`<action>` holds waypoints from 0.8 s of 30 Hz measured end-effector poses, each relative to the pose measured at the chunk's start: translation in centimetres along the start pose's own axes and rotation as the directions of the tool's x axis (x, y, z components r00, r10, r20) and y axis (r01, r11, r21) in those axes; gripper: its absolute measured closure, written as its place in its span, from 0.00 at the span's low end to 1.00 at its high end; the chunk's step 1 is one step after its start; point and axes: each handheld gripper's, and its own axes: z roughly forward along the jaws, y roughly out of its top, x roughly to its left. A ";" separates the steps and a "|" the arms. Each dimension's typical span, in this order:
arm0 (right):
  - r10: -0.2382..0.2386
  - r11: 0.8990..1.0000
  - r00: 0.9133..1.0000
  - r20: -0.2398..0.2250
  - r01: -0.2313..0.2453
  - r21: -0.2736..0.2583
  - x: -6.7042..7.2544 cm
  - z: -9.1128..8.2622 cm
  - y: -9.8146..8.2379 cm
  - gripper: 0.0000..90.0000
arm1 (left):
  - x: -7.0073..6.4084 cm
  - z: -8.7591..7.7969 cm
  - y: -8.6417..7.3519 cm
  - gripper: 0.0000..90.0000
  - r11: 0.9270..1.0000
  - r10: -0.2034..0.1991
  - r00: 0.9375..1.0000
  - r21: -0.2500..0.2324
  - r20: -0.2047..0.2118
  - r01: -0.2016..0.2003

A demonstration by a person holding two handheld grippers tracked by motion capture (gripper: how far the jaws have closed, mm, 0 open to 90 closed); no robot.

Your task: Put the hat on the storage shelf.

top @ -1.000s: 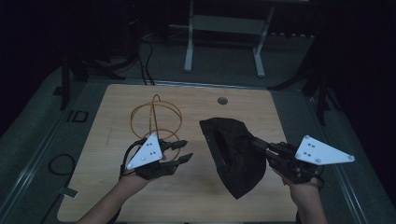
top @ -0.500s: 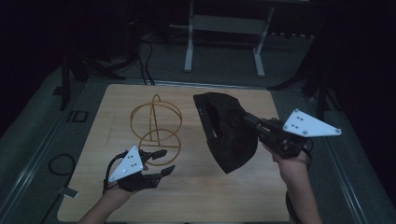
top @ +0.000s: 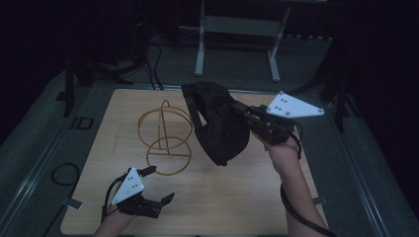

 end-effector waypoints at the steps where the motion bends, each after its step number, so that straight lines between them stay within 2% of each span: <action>1: -0.007 1.000 1.000 0.000 0.007 -0.002 0.1 0.4 0.2 0.99 | -0.1 -0.1 -0.4 0.03 1.000 0.001 1.000 0.002 -0.014 -0.001; 4: -0.019 1.000 1.000 -0.003 0.019 0.002 0.5 1.7 0.9 0.99 | -0.3 -0.2 -1.8 0.03 1.000 -0.013 0.999 0.000 -0.041 0.013; 7: -0.036 0.999 0.999 -0.008 0.036 0.023 1.2 3.3 1.2 0.99 | 0.0 -0.4 -2.5 0.03 1.000 -0.027 0.998 0.010 -0.049 0.027; 11: -0.044 0.997 0.998 -0.035 0.046 0.055 2.3 5.6 1.0 0.99 | 0.5 -0.8 -2.5 0.03 0.999 -0.044 0.997 -0.017 -0.068 0.043; 17: -0.044 0.994 0.995 -0.092 0.053 0.094 3.6 8.6 0.5 0.99 | 1.0 -0.9 -3.0 0.03 0.999 -0.043 0.995 -0.008 -0.093 0.043; 19: -0.027 0.994 0.993 -0.119 0.040 0.102 3.8 9.4 0.3 0.99 | 1.1 -1.0 -3.1 0.03 0.999 -0.044 0.995 0.000 -0.091 0.044; 24: -0.024 0.991 0.990 -0.139 0.042 0.128 4.4 11.2 0.3 0.98 | 1.3 -1.1 -3.2 0.03 0.998 -0.061 0.994 -0.006 -0.086 0.061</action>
